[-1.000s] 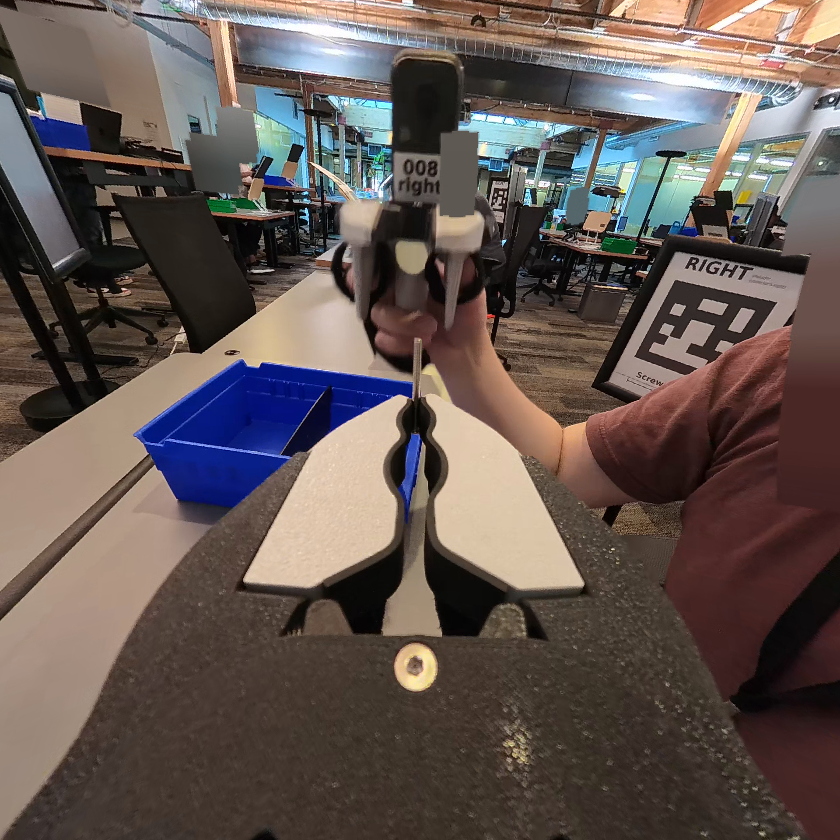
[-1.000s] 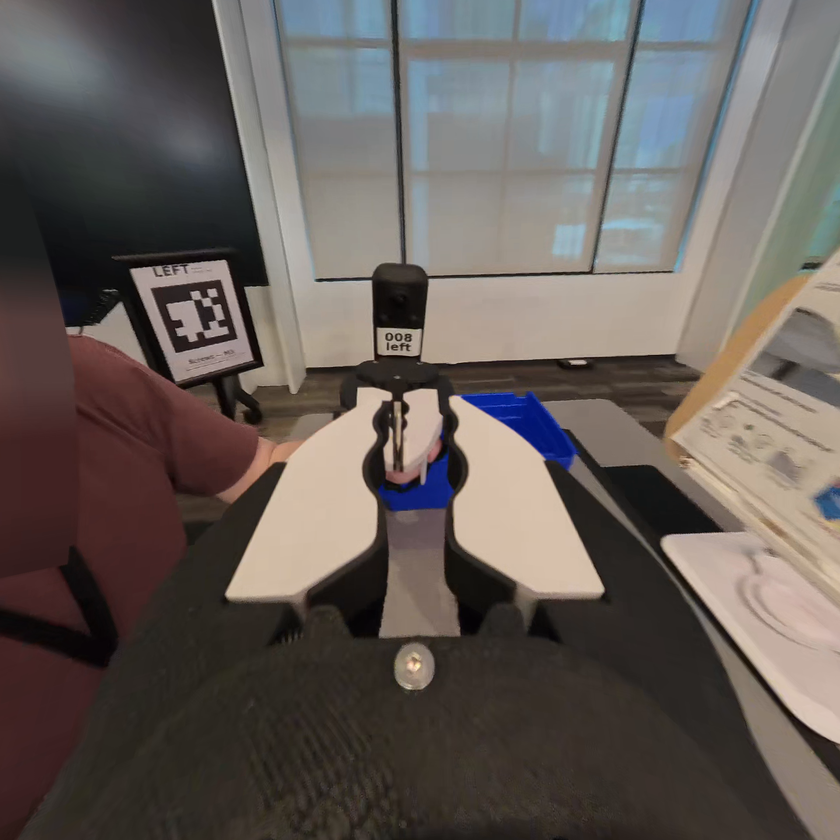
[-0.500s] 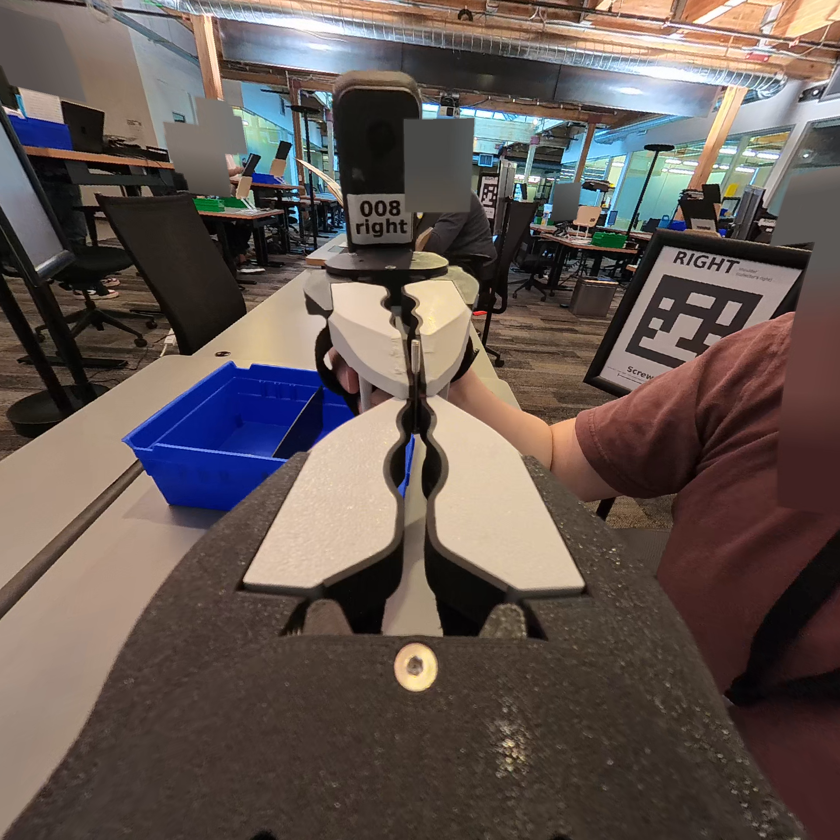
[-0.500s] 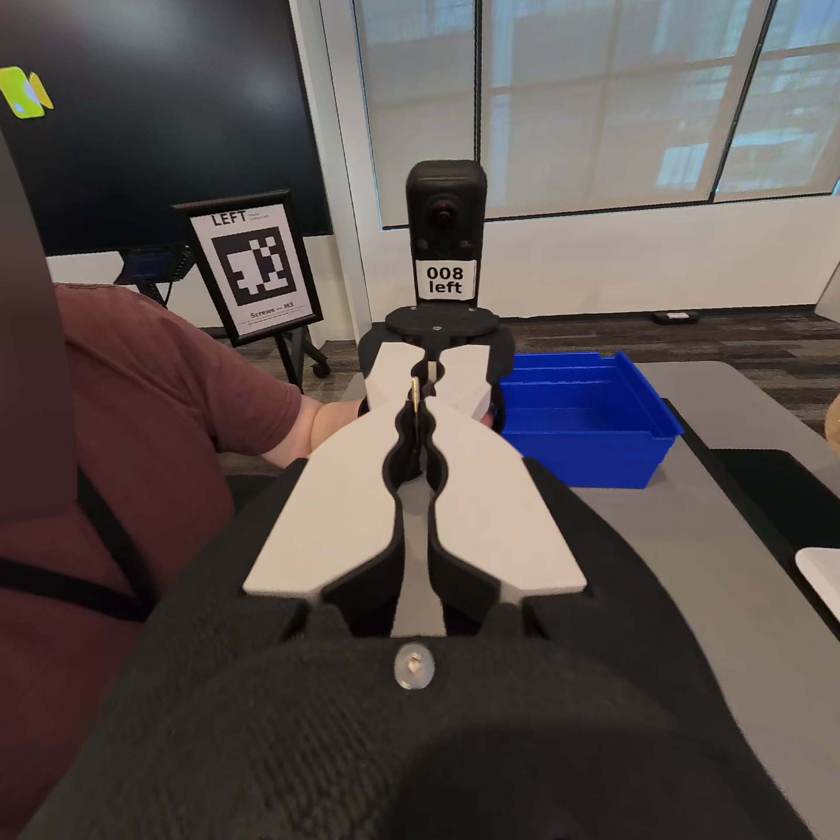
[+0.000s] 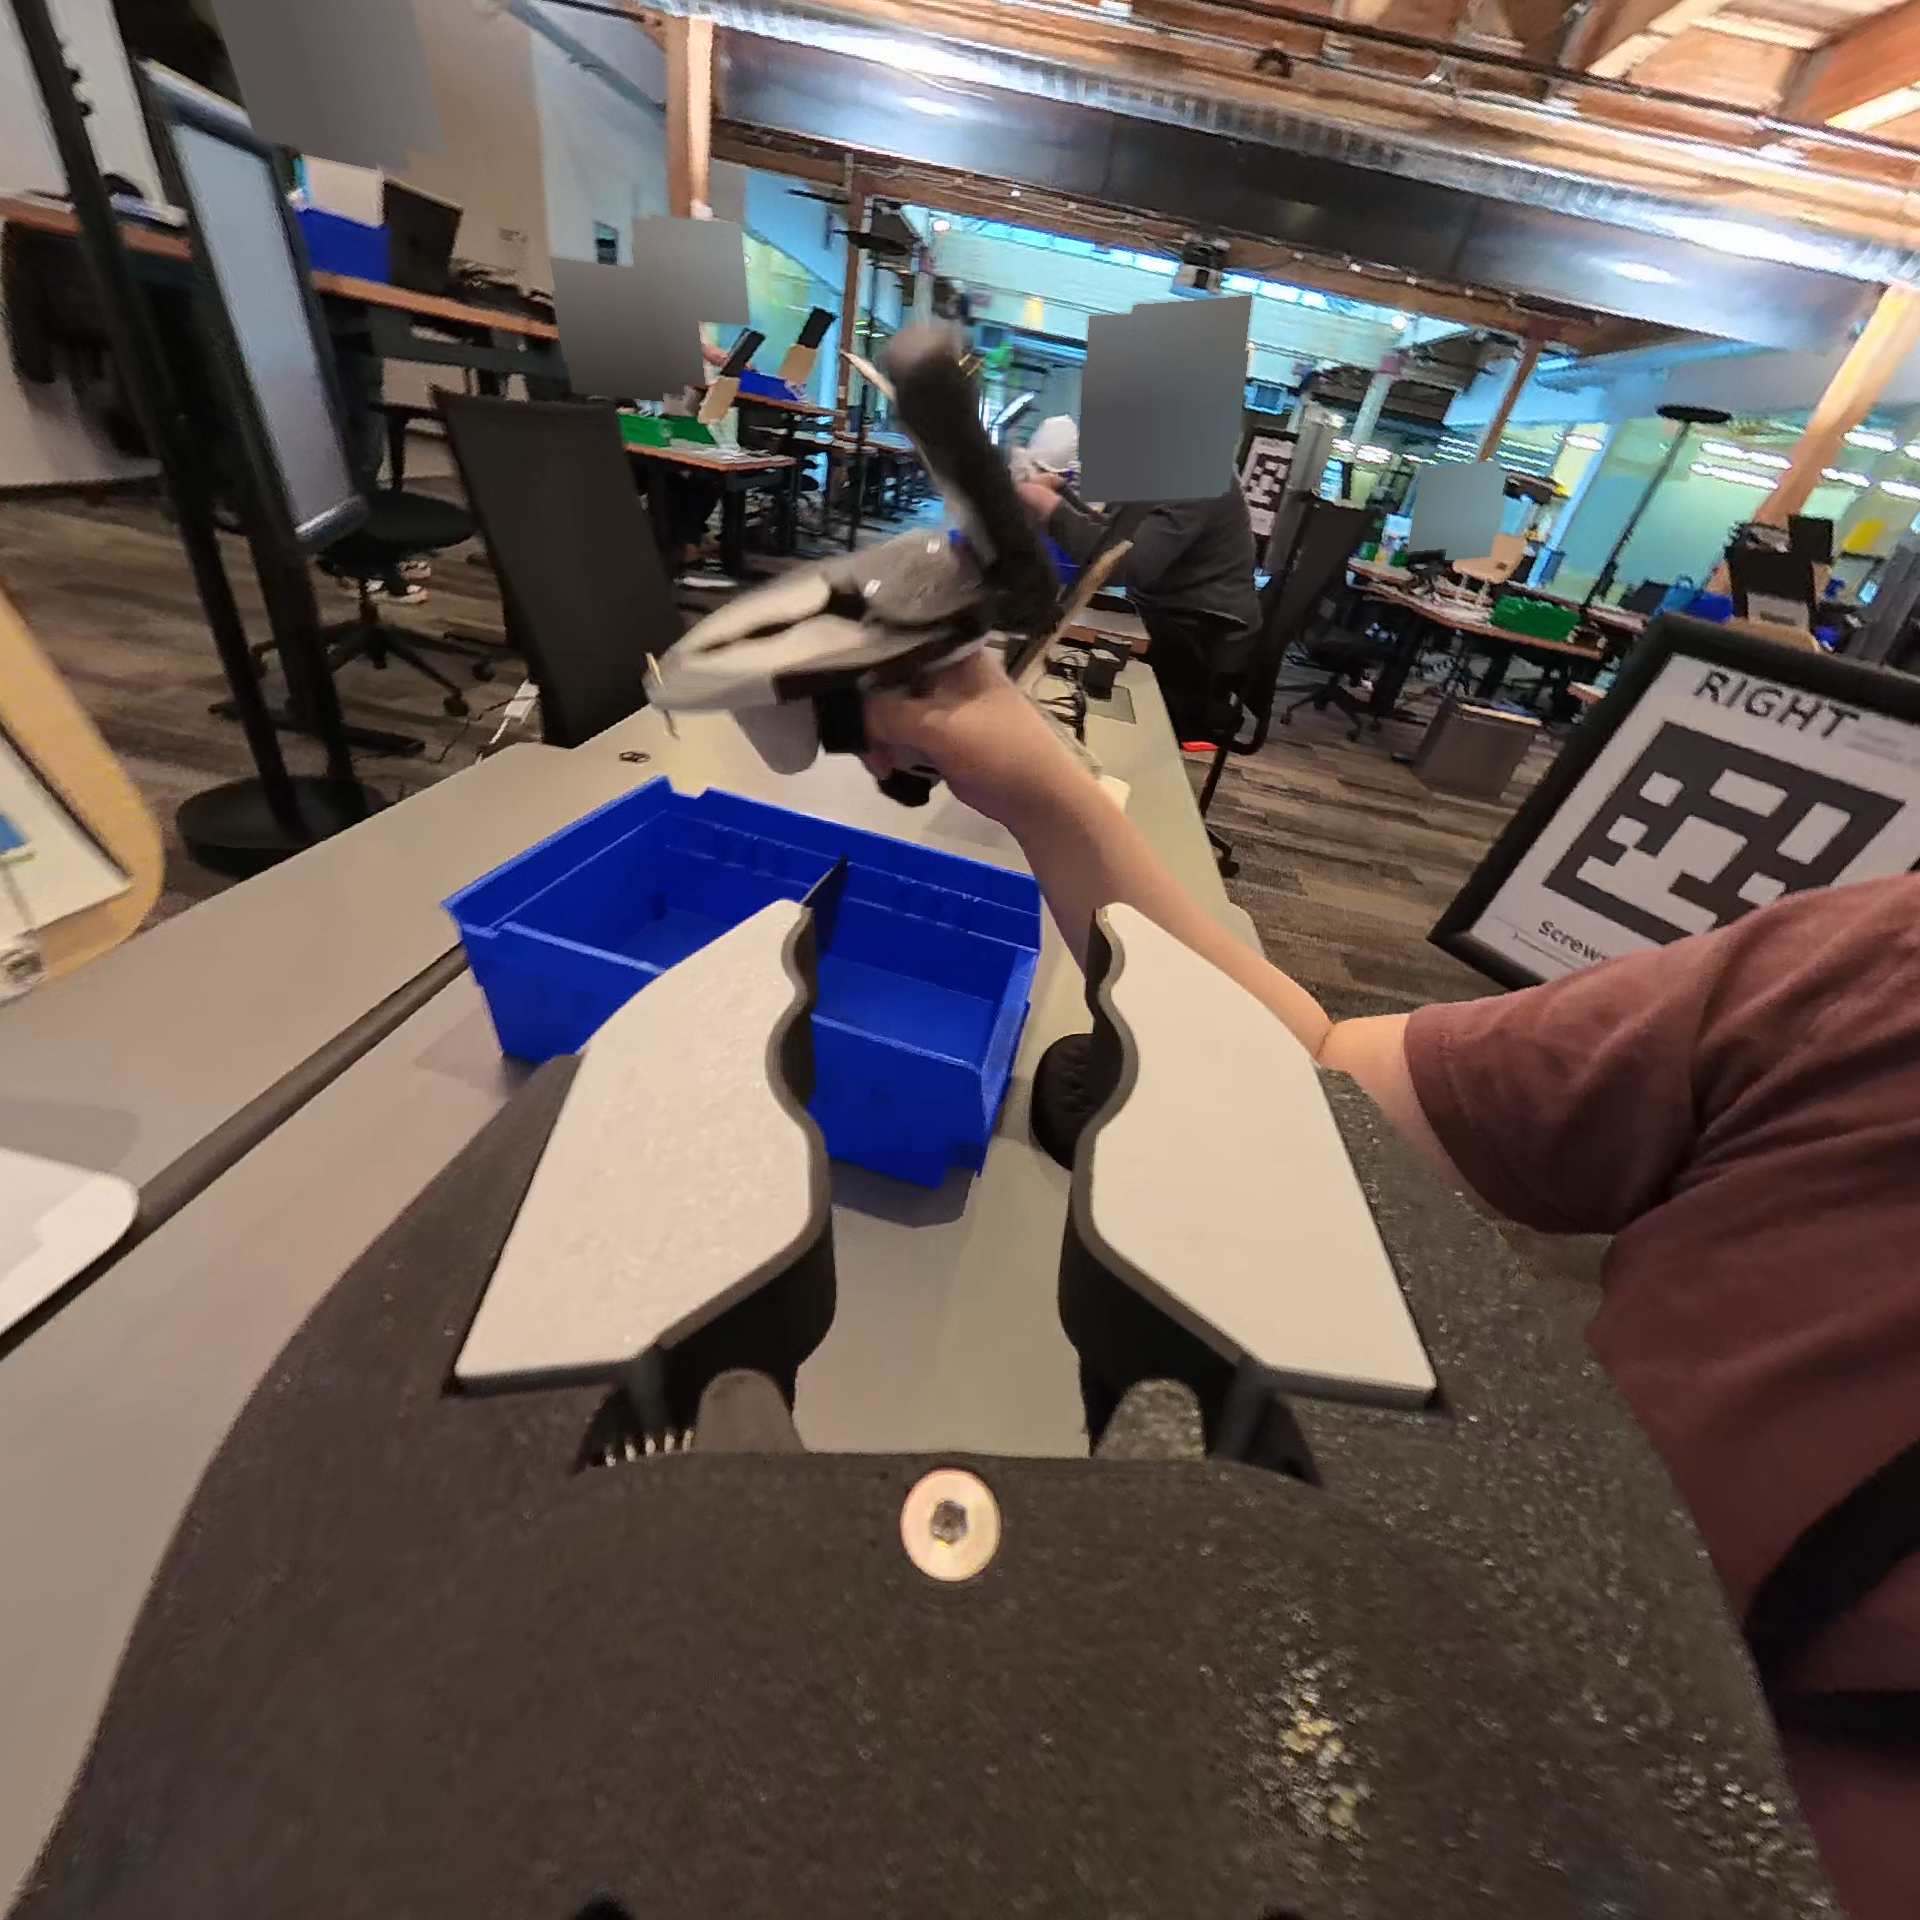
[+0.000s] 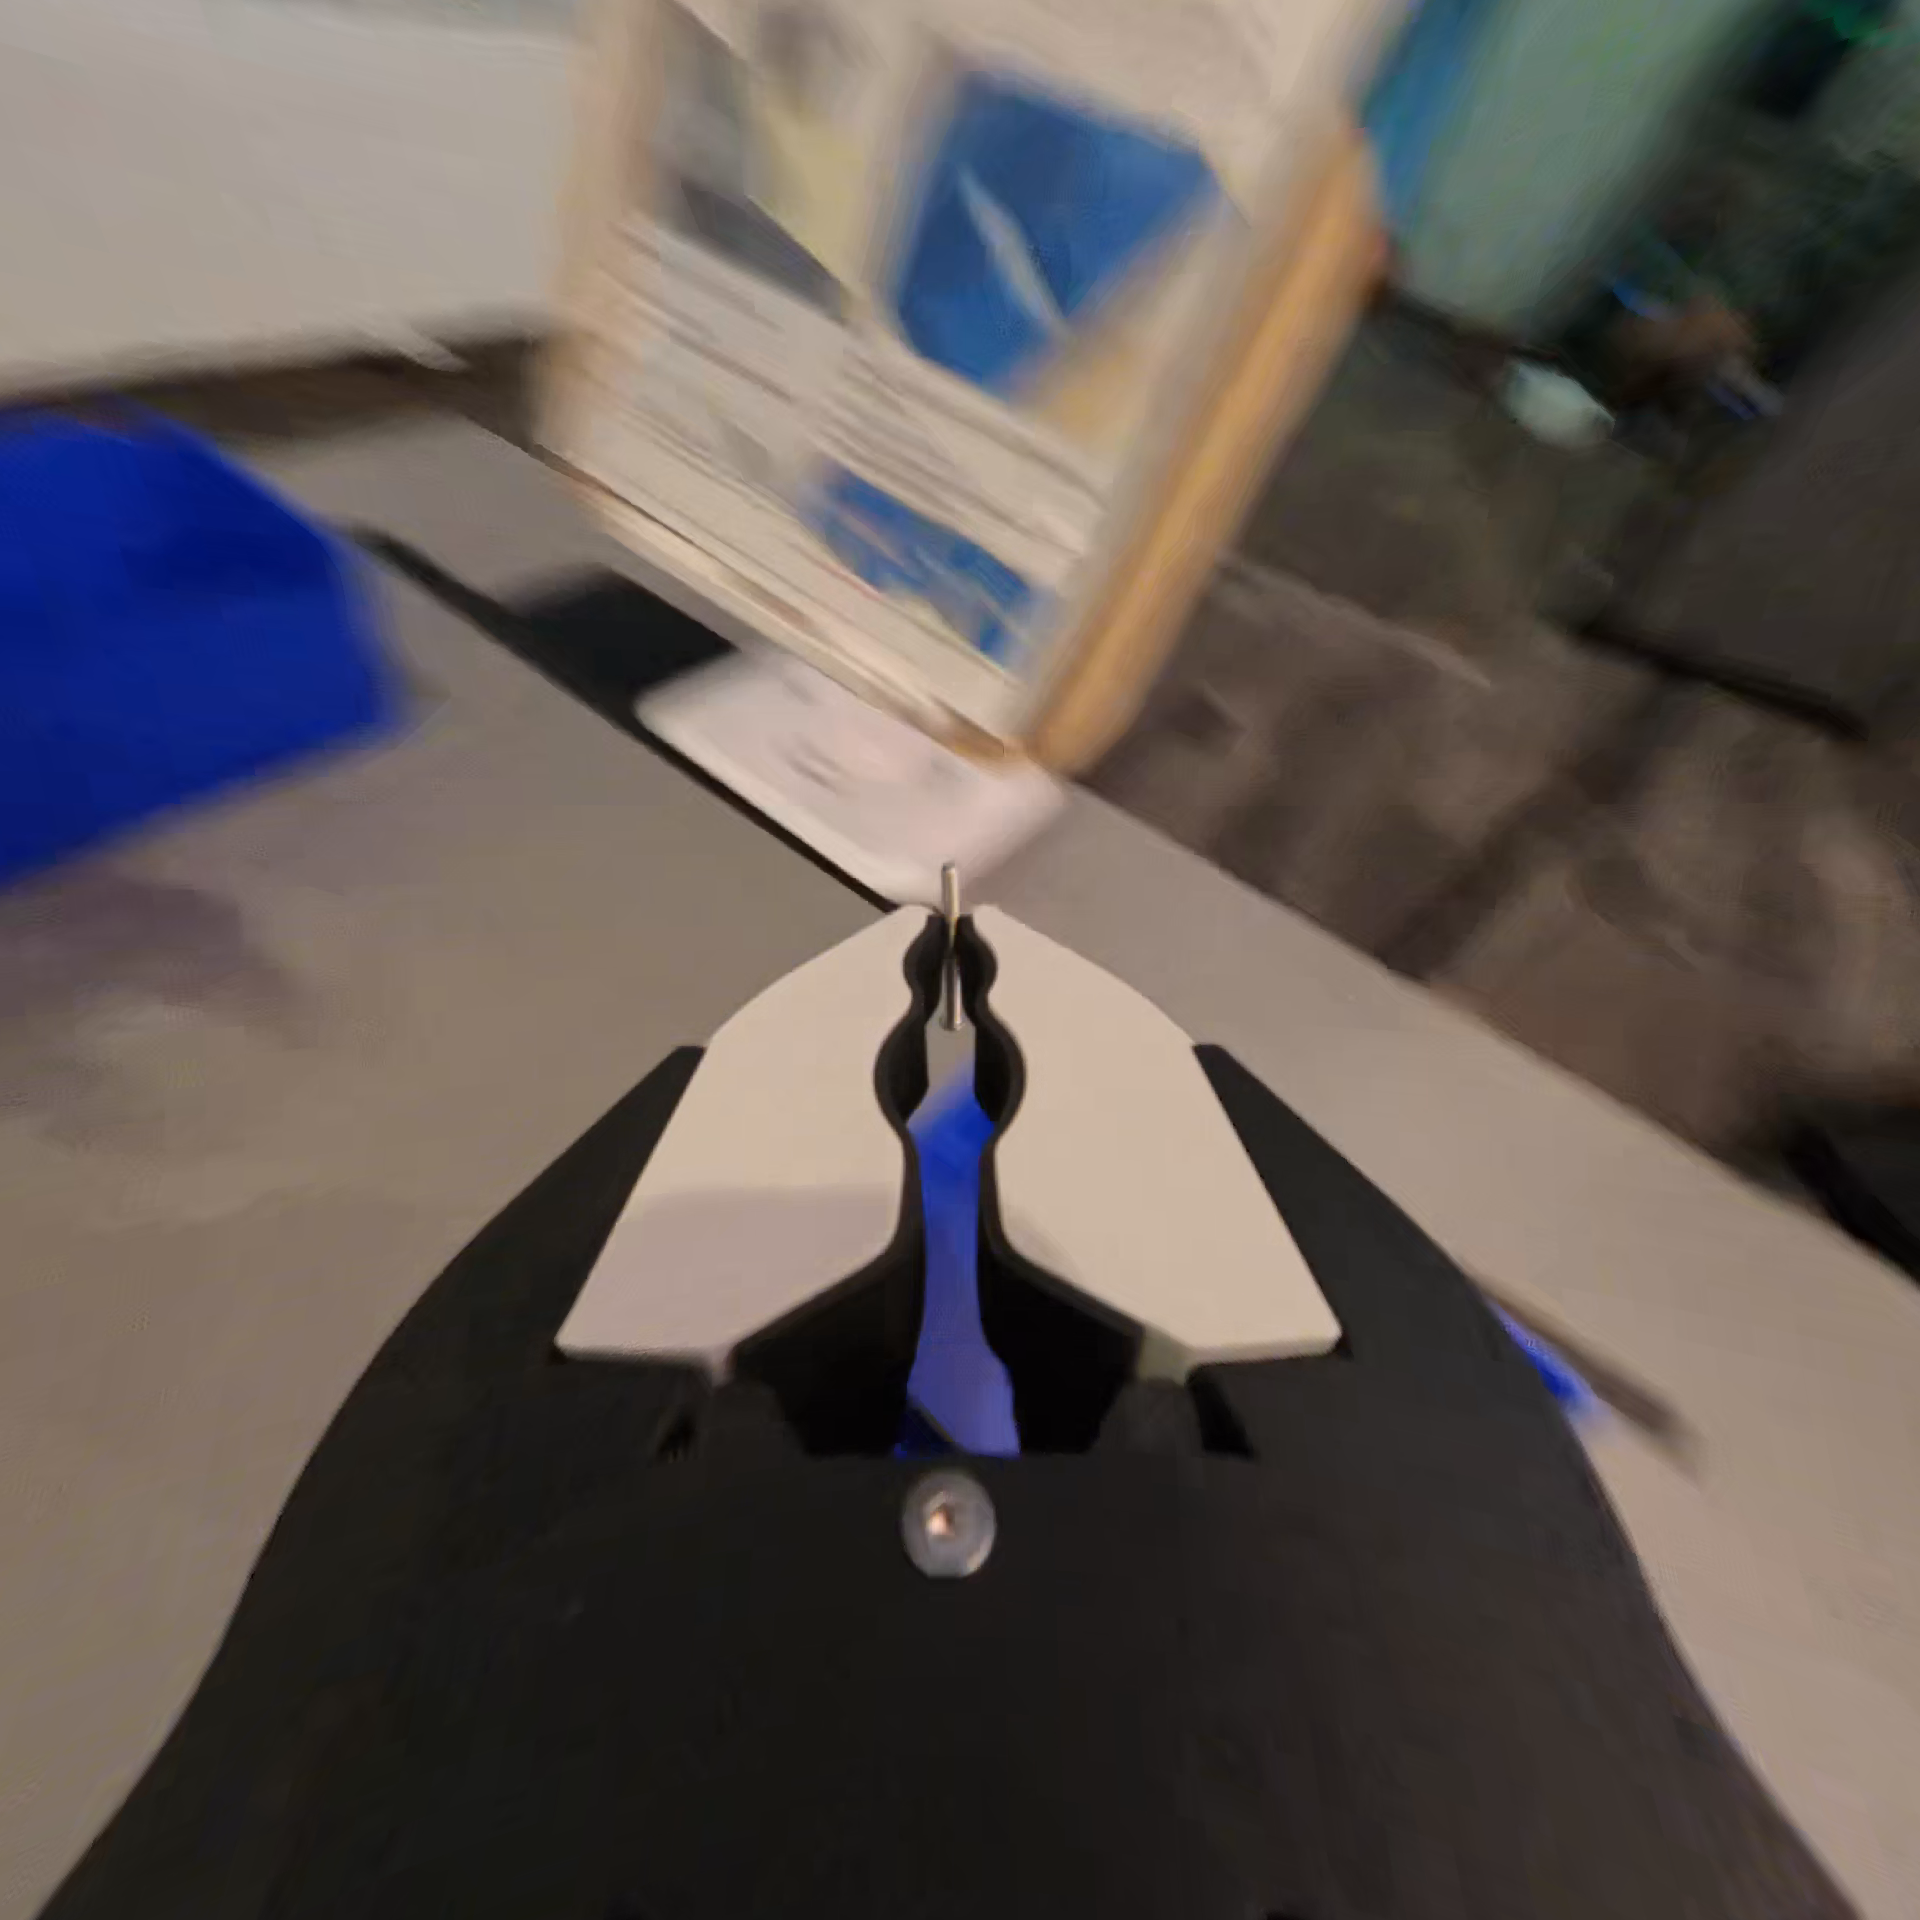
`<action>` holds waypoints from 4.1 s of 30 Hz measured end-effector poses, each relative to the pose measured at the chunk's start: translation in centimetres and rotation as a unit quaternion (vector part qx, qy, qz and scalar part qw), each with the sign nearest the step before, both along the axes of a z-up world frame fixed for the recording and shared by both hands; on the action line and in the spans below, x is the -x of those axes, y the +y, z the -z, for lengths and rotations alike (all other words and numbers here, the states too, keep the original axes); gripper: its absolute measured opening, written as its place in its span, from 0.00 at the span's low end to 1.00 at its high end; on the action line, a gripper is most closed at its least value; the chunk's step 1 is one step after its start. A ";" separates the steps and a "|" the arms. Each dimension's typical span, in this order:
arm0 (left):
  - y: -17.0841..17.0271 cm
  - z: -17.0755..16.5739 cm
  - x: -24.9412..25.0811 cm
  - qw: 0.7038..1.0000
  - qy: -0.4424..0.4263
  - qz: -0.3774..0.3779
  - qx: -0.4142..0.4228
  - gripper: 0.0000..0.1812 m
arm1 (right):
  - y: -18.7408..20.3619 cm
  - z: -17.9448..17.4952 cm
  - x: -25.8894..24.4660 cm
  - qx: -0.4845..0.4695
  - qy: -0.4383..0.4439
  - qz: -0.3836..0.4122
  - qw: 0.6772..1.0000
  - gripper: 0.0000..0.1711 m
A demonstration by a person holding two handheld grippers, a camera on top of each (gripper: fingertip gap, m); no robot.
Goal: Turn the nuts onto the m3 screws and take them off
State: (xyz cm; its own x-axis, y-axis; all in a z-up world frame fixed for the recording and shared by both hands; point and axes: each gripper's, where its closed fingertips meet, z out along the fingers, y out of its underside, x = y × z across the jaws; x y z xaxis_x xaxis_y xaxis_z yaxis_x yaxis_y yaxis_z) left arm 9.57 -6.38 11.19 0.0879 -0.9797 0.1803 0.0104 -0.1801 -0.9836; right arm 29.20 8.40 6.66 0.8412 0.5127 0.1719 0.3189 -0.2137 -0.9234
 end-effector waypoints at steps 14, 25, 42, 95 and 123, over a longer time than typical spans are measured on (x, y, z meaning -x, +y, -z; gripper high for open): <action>0.6 0.8 -0.1 1.000 0.023 -0.008 -0.001 0.27 | 1.9 15.8 -10.4 0.323 -0.089 0.170 0.927 0.03; 1.5 -0.1 1.7 0.999 0.027 -0.037 -0.010 0.27 | 2.4 13.5 -9.8 0.274 -0.094 0.161 0.944 0.08; 7.4 3.9 26.9 0.889 0.269 -0.366 0.048 0.17 | 1.2 6.5 -7.0 0.163 -0.084 0.127 0.975 0.08; 7.0 26.9 32.5 0.620 0.523 -0.331 0.483 0.02 | 0.9 9.9 -5.9 0.224 -0.149 0.097 0.958 0.11; 0.6 3.6 2.6 0.987 0.120 0.058 0.087 0.01 | -14.0 -6.6 20.7 -0.003 0.233 -0.452 0.861 0.11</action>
State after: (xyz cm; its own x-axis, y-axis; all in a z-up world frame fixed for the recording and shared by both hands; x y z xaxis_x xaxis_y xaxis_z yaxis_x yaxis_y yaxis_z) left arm 6.99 -5.73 7.58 0.0377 -0.9420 0.3336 -0.2506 -0.3321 -0.9094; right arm 8.53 -5.60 13.26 0.0781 0.9944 -0.0714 -0.0537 -0.0673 -0.9963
